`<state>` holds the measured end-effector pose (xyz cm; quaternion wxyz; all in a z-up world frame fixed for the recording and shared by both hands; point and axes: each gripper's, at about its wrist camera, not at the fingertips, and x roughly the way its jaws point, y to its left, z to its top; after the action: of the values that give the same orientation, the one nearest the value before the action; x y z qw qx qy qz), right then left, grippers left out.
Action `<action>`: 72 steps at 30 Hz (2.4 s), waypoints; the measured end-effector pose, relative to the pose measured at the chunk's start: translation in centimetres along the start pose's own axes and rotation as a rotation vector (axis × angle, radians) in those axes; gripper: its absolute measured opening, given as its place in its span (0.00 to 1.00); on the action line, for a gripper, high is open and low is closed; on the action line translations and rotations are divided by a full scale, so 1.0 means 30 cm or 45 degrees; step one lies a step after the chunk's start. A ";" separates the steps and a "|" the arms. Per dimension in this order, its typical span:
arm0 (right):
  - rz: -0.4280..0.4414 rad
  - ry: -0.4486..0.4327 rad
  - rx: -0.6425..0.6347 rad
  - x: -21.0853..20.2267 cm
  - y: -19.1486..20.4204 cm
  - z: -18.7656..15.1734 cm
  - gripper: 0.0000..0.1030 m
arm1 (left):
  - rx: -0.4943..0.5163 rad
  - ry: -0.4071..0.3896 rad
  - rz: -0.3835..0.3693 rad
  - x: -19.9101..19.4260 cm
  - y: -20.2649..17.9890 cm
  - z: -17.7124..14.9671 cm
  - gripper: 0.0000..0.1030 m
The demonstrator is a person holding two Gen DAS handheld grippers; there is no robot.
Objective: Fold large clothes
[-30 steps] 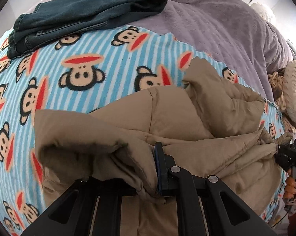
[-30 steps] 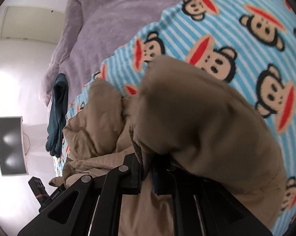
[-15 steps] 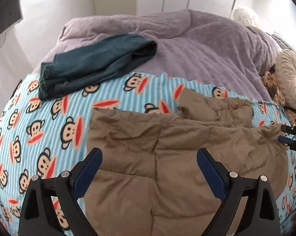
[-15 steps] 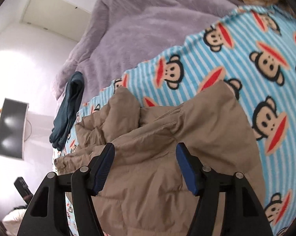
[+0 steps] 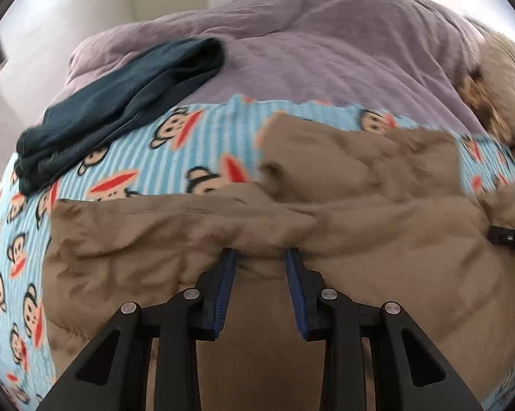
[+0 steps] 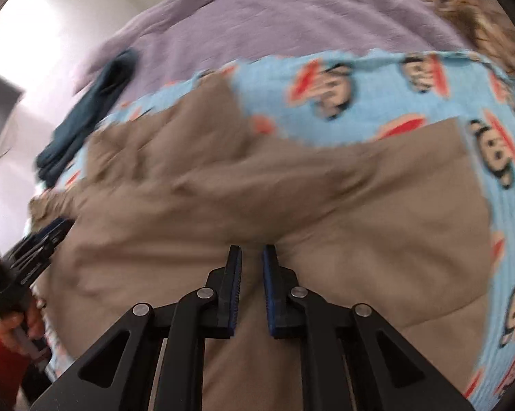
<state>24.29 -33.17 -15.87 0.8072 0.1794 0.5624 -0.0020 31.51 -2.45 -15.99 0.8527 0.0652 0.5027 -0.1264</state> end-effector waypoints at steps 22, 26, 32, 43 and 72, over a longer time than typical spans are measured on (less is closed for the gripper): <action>-0.160 -0.057 0.226 0.109 -0.278 0.117 0.09 | -0.092 -0.053 0.063 0.090 0.162 0.076 0.33; -0.164 -0.124 0.184 0.003 -0.226 0.109 0.09 | -0.139 -0.122 0.130 -0.036 0.282 0.026 0.34; -0.134 -0.155 0.277 -0.094 -0.243 -0.036 0.09 | -0.224 0.017 0.167 0.074 0.390 -0.071 0.34; -0.105 -0.075 0.402 0.051 -0.332 -0.041 0.09 | -0.274 0.050 0.188 0.155 0.389 -0.048 0.34; 0.157 0.005 0.586 -0.256 -0.168 -0.538 0.67 | -0.363 0.161 0.012 -0.272 0.153 -0.520 0.90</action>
<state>5.78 -34.71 -15.23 0.7426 0.3926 0.5366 -0.0806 15.92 6.90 -16.51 0.8205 -0.0464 0.5680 -0.0453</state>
